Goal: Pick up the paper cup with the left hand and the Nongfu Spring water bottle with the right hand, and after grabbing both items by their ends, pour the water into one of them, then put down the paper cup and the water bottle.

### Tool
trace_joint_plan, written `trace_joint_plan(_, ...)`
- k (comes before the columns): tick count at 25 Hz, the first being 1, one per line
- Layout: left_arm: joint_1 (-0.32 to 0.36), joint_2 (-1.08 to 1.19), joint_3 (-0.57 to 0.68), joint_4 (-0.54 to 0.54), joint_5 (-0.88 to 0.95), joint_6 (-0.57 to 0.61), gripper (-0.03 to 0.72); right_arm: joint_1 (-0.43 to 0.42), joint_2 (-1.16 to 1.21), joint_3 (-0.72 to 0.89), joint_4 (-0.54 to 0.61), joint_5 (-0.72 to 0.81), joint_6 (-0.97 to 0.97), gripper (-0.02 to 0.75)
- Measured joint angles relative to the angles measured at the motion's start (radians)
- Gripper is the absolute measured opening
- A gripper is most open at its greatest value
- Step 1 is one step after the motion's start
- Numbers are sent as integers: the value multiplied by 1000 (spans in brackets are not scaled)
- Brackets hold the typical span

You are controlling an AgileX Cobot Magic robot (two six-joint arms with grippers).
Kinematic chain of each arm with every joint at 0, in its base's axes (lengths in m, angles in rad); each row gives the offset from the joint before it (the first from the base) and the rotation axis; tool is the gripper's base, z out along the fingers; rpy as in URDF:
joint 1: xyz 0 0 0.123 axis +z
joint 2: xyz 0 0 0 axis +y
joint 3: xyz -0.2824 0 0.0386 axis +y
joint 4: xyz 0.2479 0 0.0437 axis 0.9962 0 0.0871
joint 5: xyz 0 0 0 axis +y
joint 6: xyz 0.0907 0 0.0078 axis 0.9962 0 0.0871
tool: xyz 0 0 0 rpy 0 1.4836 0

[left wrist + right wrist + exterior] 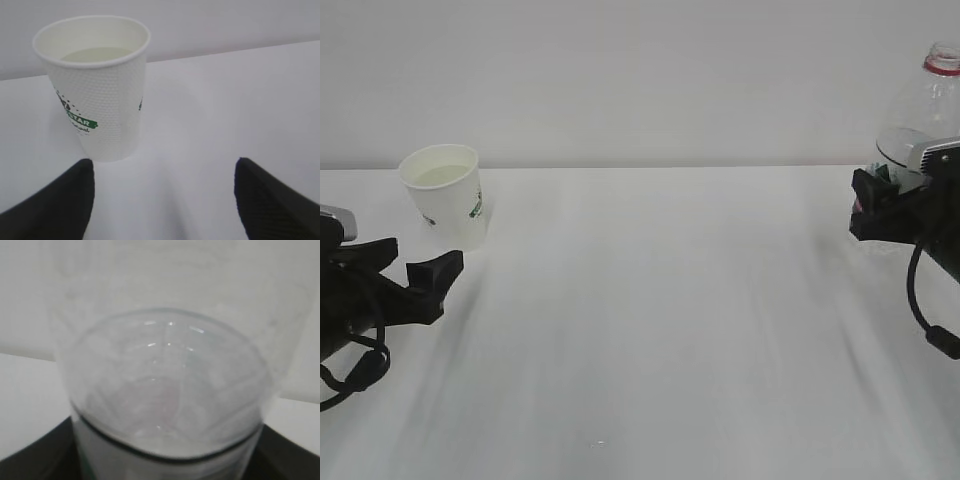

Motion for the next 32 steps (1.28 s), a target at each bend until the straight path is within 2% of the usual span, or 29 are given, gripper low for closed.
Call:
trace_joint_plan(18, -1, -1, 0, 17, 0, 2, 604, 0, 178, -178, 2, 4, 0, 494)
trace_joint_plan(32, -1, -1, 0, 38, 0, 2, 593, 0, 245, -224, -4, 27, 0, 500)
